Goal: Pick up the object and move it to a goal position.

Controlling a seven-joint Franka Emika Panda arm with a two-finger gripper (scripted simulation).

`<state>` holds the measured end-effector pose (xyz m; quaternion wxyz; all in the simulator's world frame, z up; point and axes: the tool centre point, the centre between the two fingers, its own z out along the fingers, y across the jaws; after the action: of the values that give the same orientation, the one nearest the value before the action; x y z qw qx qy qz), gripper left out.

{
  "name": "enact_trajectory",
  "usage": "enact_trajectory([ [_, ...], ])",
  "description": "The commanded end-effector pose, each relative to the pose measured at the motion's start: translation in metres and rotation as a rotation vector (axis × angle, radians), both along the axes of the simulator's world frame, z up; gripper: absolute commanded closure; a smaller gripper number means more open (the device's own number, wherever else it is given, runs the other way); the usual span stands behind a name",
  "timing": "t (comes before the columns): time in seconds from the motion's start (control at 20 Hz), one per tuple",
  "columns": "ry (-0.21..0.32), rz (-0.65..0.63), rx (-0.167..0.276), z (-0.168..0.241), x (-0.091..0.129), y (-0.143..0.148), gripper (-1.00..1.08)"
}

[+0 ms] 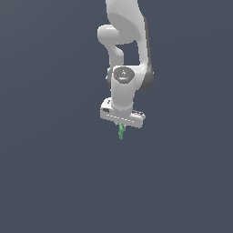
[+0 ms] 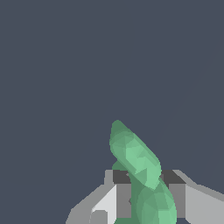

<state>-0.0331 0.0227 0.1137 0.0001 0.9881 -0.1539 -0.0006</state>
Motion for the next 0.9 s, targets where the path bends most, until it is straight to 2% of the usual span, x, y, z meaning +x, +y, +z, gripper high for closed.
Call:
enact_trajectory([
  [0.0,-0.001,-0.001,0.000,0.012,-0.002,-0.005,1.08],
  [0.35,-0.001,-0.001,0.001,0.066,-0.014,-0.023,1.08],
  [0.85,-0.001,-0.001,0.001,0.175,-0.037,-0.062,1.08],
])
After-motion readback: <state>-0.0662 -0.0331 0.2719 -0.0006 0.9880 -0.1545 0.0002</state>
